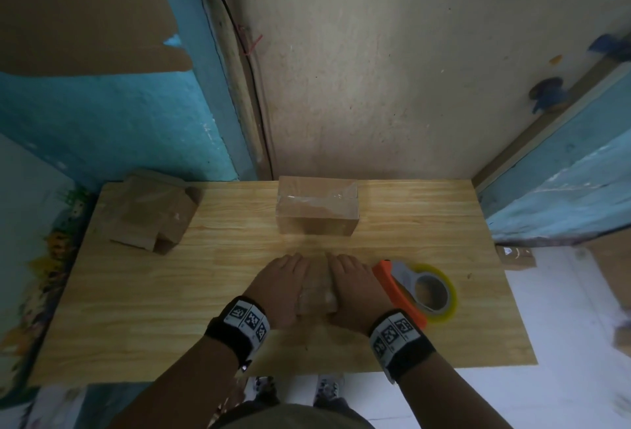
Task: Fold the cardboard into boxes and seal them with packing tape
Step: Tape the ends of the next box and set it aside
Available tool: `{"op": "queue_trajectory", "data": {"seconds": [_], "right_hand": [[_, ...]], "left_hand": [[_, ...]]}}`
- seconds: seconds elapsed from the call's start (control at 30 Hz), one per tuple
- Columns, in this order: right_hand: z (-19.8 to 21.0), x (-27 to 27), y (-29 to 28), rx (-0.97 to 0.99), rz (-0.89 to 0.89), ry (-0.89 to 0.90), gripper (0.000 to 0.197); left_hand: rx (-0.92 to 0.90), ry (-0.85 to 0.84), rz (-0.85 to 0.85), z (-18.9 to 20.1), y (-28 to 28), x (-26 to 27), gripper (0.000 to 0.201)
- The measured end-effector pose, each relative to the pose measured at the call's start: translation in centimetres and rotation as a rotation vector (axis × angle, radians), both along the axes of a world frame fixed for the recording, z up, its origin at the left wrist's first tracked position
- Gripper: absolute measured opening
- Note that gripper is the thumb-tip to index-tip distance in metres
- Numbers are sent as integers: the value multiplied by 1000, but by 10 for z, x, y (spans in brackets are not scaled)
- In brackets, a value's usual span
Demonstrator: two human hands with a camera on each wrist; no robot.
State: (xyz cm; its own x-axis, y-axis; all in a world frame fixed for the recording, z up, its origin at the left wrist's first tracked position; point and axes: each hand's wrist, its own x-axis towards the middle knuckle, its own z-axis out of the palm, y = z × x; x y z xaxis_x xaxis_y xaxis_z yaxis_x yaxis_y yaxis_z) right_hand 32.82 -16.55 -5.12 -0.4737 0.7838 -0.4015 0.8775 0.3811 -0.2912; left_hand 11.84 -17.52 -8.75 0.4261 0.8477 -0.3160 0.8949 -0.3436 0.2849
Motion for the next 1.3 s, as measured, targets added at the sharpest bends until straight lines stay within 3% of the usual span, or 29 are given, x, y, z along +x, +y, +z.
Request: {"op": "queue_trajectory", "data": {"seconds": [0.07,0.17,0.3,0.37,0.43,0.5,0.53,0.6,0.67,0.73,0.8,0.87,0.93,1.0,1.17,1.3], "right_hand": [[-5,2,4,-9,-13,27,104],[-10,4,4,-14,-26,62,90],[-9,5,5,-12,-39,109,87],[-6,6,1,-21,-42,132,90],[-5,10,-7,17,-57,172,87],[1,12,-13,26,-104,243,82],[3,13,-15,25,-131,285,82],[12,11,-18,29,-179,367,86],[15,7,-20,57,-211,426,91],[17,6,-21,113,-217,426,98],[27,3,-21,155,-243,391,109],[37,-2,-23,100,-318,375,136],[43,-7,-22,4,-440,485,163],[40,-9,-21,-34,-529,576,175],[54,-9,-30,-61,-568,614,180],[55,-10,-41,-163,-588,755,163]], "left_hand": [[6,-18,21,-2,-2,-3,110],[117,45,-44,3,-2,-3,95],[100,82,-56,14,3,2,93],[-14,-8,-45,18,6,-4,93],[-270,-350,195,29,9,-15,72],[-359,-722,542,41,12,-25,31],[-394,-803,718,49,14,-28,21],[-661,-875,978,61,19,-29,39],[-977,-949,1092,71,23,-28,54],[-1040,-1053,1110,76,25,-28,47],[-920,-1127,1147,78,26,-25,43],[-779,-1203,1163,75,27,-18,39],[-710,-1233,1110,75,26,-10,37],[-690,-1258,996,74,22,-7,41],[-668,-1261,819,71,18,-21,59],[-621,-1196,740,71,14,-20,85]]}}
